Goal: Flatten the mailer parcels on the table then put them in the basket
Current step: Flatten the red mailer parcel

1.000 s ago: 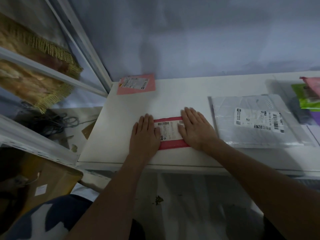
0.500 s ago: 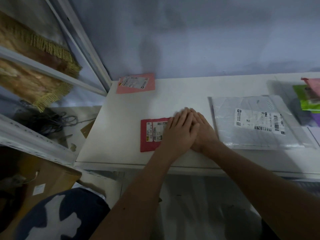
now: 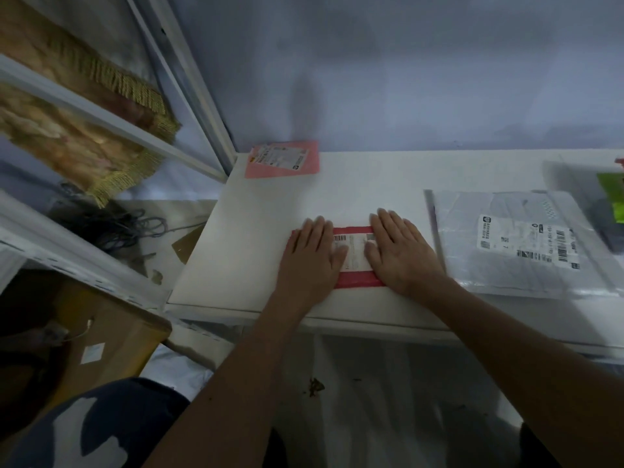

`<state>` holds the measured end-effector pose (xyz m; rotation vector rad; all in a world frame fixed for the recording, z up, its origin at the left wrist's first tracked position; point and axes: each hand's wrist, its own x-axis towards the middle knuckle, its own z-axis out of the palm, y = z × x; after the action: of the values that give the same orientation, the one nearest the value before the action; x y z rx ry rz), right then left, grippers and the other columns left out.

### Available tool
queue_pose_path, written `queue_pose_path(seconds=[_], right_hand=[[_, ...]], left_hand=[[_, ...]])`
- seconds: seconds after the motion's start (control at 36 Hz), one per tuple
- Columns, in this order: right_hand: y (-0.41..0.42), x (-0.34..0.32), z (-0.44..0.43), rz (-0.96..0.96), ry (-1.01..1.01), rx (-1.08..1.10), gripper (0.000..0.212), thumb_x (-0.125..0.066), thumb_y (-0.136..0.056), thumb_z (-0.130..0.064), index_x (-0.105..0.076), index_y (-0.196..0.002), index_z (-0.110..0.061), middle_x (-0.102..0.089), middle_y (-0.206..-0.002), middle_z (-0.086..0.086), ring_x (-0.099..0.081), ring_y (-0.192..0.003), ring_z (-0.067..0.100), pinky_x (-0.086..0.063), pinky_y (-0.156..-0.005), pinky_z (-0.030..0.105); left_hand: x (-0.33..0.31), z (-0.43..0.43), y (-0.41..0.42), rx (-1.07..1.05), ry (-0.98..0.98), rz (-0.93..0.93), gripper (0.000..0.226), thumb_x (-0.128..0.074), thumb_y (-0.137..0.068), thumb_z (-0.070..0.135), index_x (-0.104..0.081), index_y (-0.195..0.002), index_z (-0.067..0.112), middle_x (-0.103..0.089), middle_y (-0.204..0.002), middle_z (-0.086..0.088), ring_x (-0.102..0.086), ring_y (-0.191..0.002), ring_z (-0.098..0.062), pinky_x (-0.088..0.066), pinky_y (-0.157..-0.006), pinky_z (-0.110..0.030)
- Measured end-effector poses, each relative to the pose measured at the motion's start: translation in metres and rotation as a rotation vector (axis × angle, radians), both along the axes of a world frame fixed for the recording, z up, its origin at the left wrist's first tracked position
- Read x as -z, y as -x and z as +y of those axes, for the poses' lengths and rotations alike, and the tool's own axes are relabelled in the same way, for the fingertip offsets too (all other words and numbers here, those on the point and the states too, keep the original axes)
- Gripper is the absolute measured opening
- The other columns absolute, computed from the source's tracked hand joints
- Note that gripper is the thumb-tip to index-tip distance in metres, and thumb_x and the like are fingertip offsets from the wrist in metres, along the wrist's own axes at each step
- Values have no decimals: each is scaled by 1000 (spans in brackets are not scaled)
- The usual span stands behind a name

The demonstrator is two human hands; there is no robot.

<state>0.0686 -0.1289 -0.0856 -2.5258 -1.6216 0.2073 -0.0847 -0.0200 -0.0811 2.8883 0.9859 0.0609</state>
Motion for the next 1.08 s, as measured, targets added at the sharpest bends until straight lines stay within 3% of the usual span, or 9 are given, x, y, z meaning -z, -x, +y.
queue_pose_path(seconds=[0.28, 0.44, 0.5, 0.56, 0.64, 0.72, 0.81, 0.94, 1.08], right_hand=[[1, -7, 2, 36, 26, 9, 67, -11, -100, -51, -5, -154, -12, -3, -162, 11, 1, -149, 24, -4, -122, 39], [4, -30, 2, 45, -127, 178, 65, -46, -94, -49, -26, -143, -10, -40, -141, 14, -45, -124, 29, -42, -101, 41], [2, -43, 4, 35, -101, 254, 60, -54, -92, -42, -32, -138, -8, -45, -132, 15, -48, -117, 31, -45, -95, 42], [-2, -54, 8, 52, -38, 303, 57, -58, -90, -36, -36, -134, -7, -44, -129, 17, -46, -118, 33, -45, -95, 43], [-8, -63, 10, 238, 126, 371, 58, -63, -88, -37, -40, -132, -7, -43, -132, 19, -51, -117, 34, -48, -94, 44], [-10, -72, 10, 343, 214, 385, 45, -62, -88, -32, -49, -121, -3, -56, -121, 17, -59, -103, 29, -52, -83, 37], [-11, -78, 9, 437, 147, 420, 26, -62, -89, -26, -54, -100, -4, -59, -97, 12, -55, -85, 24, -45, -70, 30], [-25, -76, 2, 1023, -41, 616, 23, -71, -86, -19, -60, -93, -1, -69, -89, 12, -63, -67, 20, -46, -52, 25], [-30, -74, -1, 1256, -132, 655, 30, -69, -85, -5, -61, -112, 6, -71, -103, 19, -70, -95, 30, -56, -85, 40]], left_hand=[[5, 7, 15, -107, -3, -24, 74, 2, -92, 56, -15, -152, 16, -15, -160, -6, -10, -147, -26, -6, -119, -39], [-9, 8, 9, -247, 278, -242, 64, -20, -99, 50, -23, -149, 10, -24, -156, -12, -22, -144, -27, -21, -118, -44], [-19, 16, 10, -365, 286, -342, 56, -31, -95, 53, -48, -124, 8, -53, -126, -14, -51, -118, -30, -45, -96, -43], [-33, 23, 16, -437, 146, -303, 44, -42, -91, 51, -55, -91, 9, -58, -86, -7, -59, -83, -25, -47, -68, -33], [-52, 32, 25, -515, 346, -256, 36, -61, -89, 39, -63, -80, 5, -59, -71, -5, -57, -66, -20, -42, -55, -25], [-64, 35, 28, -616, 764, -331, 28, -73, -82, 26, -65, -84, -1, -66, -77, -12, -61, -67, -22, -53, -64, -30], [-74, 34, 31, -684, 1047, -394, 24, -74, -81, 16, -66, -92, -3, -70, -87, -17, -67, -76, -26, -58, -72, -36], [-77, 37, 43, -772, 1289, -428, 21, -72, -83, 10, -65, -99, -2, -70, -92, -17, -67, -80, -27, -58, -69, -37], [-71, 40, 42, -812, 1341, -455, 13, -71, -81, 6, -67, -93, 1, -69, -82, -10, -61, -67, -18, -51, -60, -28]])
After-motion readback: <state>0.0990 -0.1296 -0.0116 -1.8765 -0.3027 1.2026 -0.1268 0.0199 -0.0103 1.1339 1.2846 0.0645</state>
